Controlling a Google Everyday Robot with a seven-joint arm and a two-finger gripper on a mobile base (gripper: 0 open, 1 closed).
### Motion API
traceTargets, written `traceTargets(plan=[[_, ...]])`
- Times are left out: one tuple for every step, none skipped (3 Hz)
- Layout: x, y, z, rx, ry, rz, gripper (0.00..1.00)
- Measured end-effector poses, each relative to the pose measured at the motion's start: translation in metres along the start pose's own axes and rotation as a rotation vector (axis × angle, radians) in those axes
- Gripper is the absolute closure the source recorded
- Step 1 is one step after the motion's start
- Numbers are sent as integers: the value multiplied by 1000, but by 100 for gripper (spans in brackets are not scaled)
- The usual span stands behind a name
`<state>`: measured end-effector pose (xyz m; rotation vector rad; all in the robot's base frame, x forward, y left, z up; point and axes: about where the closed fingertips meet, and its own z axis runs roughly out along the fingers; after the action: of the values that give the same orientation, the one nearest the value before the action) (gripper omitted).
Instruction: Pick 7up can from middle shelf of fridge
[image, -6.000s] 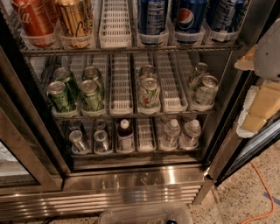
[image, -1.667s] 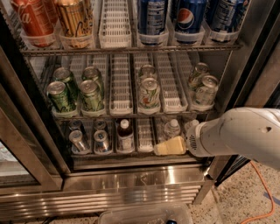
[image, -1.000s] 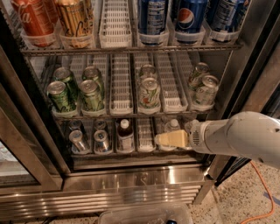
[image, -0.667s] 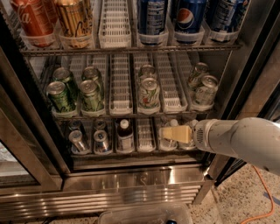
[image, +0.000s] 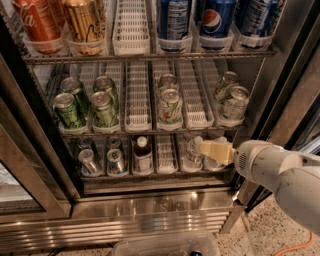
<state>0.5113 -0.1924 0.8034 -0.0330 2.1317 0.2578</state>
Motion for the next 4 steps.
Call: traceTargets(plan=[[-12,-12,-5,15,-69,-22,0],[-21,-13,3,7,-105,-33,0],[-31,6,14,-27,-143,-28,0],[-31,7,14,-28,-143,-28,0]])
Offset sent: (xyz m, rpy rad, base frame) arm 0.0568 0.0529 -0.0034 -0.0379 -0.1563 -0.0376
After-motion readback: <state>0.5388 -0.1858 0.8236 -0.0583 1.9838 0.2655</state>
